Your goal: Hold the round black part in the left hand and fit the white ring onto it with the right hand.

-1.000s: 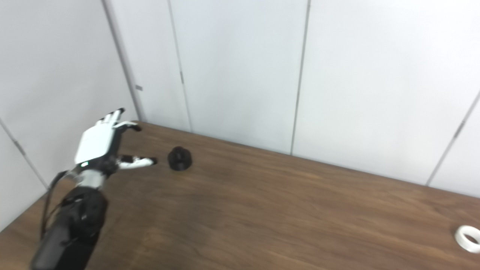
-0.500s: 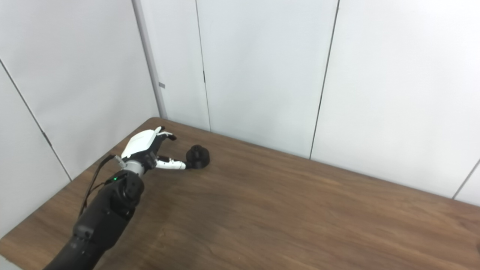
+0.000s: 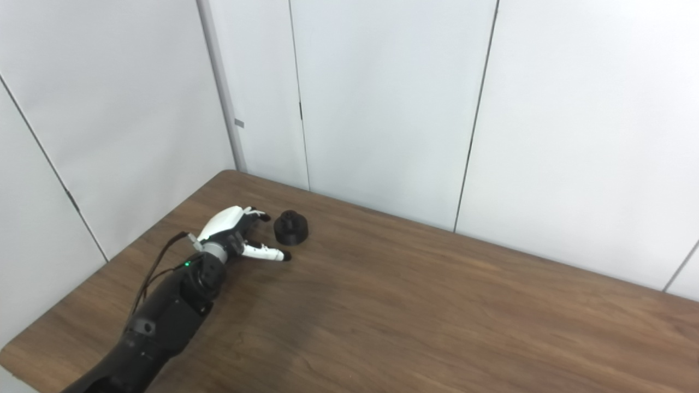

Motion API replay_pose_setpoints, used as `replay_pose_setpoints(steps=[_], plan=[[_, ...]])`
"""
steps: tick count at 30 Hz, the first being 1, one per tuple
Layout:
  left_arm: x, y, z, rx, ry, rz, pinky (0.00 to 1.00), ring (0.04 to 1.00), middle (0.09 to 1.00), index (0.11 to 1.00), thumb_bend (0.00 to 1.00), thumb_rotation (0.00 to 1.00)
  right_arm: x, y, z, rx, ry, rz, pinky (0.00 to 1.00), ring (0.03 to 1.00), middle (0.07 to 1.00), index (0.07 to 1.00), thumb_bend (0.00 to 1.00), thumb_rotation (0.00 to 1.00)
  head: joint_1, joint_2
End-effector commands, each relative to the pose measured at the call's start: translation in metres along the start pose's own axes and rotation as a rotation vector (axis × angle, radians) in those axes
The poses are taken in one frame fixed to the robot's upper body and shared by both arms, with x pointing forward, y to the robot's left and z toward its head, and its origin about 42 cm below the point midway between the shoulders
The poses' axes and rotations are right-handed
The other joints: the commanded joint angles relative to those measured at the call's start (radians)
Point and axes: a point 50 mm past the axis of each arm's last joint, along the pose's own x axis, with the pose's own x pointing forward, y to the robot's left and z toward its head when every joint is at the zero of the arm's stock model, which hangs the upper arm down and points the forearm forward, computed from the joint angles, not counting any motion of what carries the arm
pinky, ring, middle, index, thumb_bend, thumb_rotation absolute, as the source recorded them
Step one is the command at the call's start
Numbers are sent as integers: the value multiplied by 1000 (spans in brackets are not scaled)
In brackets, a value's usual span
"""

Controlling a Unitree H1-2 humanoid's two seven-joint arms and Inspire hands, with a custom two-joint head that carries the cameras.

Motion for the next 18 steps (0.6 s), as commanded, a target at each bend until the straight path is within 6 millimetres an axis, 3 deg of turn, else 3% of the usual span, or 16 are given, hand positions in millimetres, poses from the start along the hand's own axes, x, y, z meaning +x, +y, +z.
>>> replay_pose_setpoints(steps=[1,9,18], plan=[[9,24,20,-5,-63,86,1000,1000,1000,923,1000,422,-2,-10,11,-35,-38,-2,1000,1000,1000,988,477,681,-2,0],[12,11,23,-36,-81,85,1000,1000,1000,917,1000,344,-4,-9,11,-50,-44,1,1000,1000,1000,982,451,680,-12,1],[12,7,21,-30,-75,90,1000,1000,1000,879,1000,262,-5,-8,12,-46,-43,2,1000,1000,1000,980,491,676,-17,0]])
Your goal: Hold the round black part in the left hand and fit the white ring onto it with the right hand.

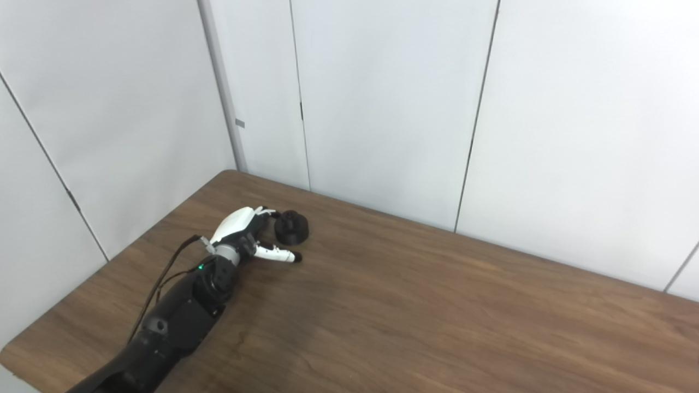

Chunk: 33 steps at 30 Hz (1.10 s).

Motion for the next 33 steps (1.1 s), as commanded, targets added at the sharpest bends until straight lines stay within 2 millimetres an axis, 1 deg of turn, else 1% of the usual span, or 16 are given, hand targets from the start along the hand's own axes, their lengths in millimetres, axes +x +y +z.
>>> replay_pose_setpoints(steps=[1,4,8,9,14,20,26,29,33], plan=[[9,18,11,2,-40,58,1000,1000,1000,877,1000,262,-1,-8,11,-37,-44,-1,1000,1000,1000,978,498,677,-1,1],[9,16,11,2,-42,53,1000,1000,1000,871,1000,267,-2,-9,12,-34,-43,-1,1000,1000,1000,982,497,678,-6,4],[8,11,12,2,-47,43,1000,1000,1000,855,1000,261,-5,-10,13,-37,-50,1,1000,1000,1000,983,461,669,-11,15],[8,9,12,4,-49,41,1000,1000,1000,834,1000,253,-6,-11,13,-36,-50,2,1000,1000,1000,982,452,663,-11,15],[8,5,10,6,-48,33,1000,1000,1000,799,1000,252,-8,-11,16,-42,-46,0,1000,1000,1000,983,480,664,-15,21],[8,4,8,7,-48,23,1000,1000,1000,798,1000,261,-12,-12,17,-37,-46,2,1000,1000,1000,985,464,653,-28,30],[10,1,12,11,-42,1,1000,1000,1000,836,1000,269,-19,-12,20,-35,-43,-1,1000,1000,1000,979,477,652,-39,44],[14,-1,14,18,-38,-25,1000,1000,1000,837,1000,273,-21,-13,22,-38,-41,-6,1000,1000,1000,974,479,646,-41,52],[20,-4,17,25,-25,-59,1000,1000,1000,837,1000,261,-23,-12,25,-40,-37,-6,1000,1000,1000,976,505,649,-44,53]])
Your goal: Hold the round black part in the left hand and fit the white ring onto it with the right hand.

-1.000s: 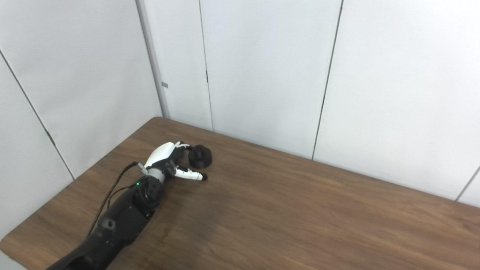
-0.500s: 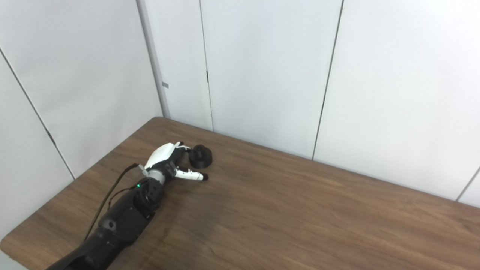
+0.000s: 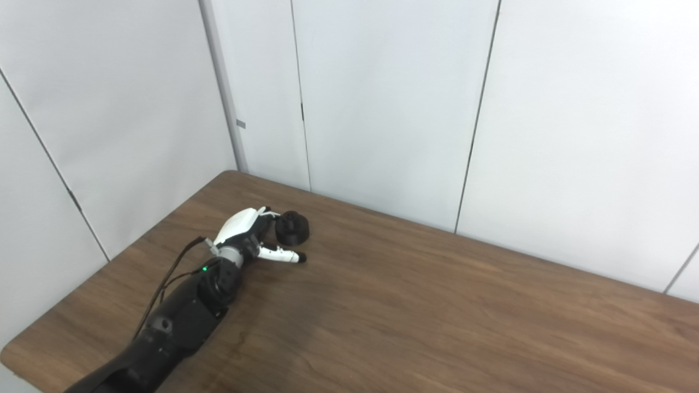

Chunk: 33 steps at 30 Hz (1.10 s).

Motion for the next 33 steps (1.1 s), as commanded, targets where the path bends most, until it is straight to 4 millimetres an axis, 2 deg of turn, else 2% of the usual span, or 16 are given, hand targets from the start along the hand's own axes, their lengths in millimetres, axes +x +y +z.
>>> replay_pose_setpoints(steps=[1,6,11,17,33], plan=[[8,6,11,-3,-11,-28,1000,1000,1000,837,1000,254,1,-7,16,-32,-52,0,1000,1000,1000,977,506,659,-2,2],[13,6,15,14,-11,-31,1000,1000,1000,833,1000,236,0,-6,17,-35,-54,2,1000,1000,1000,976,499,668,-4,1],[18,7,18,30,-23,-28,1000,1000,1000,815,996,173,-1,-6,16,-28,-58,2,1000,1000,1000,978,490,654,-8,4],[20,9,16,50,-29,-33,1000,1000,1000,760,919,12,-1,-7,15,-25,-53,-4,1000,1000,1000,972,528,671,-5,6],[9,29,-8,95,27,-40,1000,1000,1000,796,901,0,3,-17,17,-46,-47,5,1000,1000,1000,983,555,679,7,12]])
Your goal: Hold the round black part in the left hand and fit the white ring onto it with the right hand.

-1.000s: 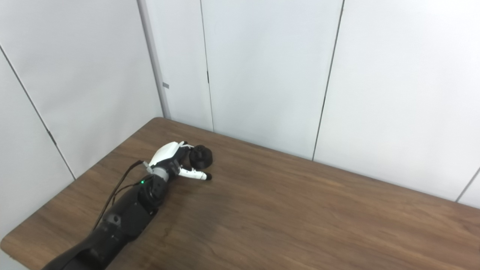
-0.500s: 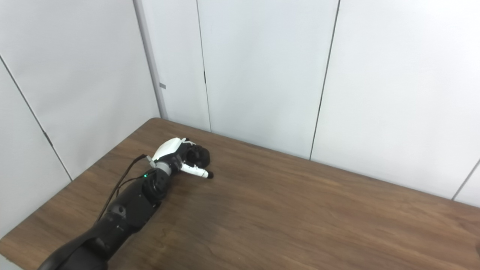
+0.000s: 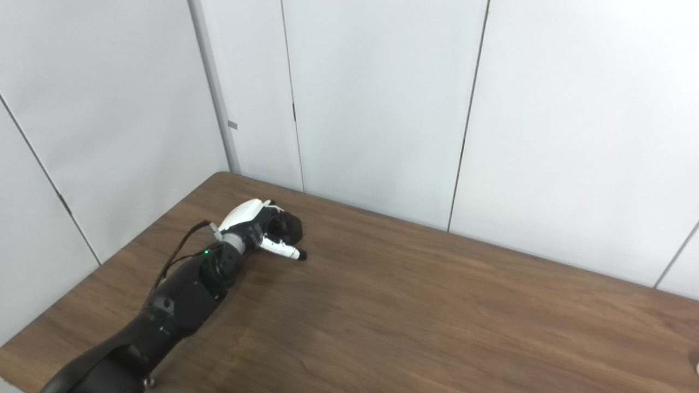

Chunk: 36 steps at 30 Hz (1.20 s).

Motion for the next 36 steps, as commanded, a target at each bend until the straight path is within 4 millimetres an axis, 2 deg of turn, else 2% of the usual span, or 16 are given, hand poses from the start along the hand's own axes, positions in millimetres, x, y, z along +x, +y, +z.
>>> replay_pose_setpoints(steps=[1,12,17,27,33,36], plan=[[-1,15,-15,31,33,17,1000,1000,1000,800,908,0,3,-7,15,-25,-60,7,1000,1000,1000,984,543,678,2,1],[-7,22,-35,70,69,33,1000,1000,1000,874,926,12,3,-9,14,-19,-55,17,1000,1000,1000,984,538,659,2,-1],[-7,22,-40,72,80,38,1000,1000,1000,885,916,0,3,-10,14,-10,-49,15,1000,1000,1000,979,579,664,3,-1],[-10,25,-43,93,86,57,1000,1000,1000,863,905,0,2,-11,15,-17,-55,25,1000,1000,1000,984,580,674,2,1],[-8,27,-43,82,89,61,1000,1000,1000,867,967,49,0,-14,15,-17,-49,28,1000,1000,1000,994,598,688,0,4],[-7,27,-42,84,96,58,1000,1000,1000,871,961,50,-1,-14,15,-15,-47,25,1000,1000,1000,985,589,681,0,4]])
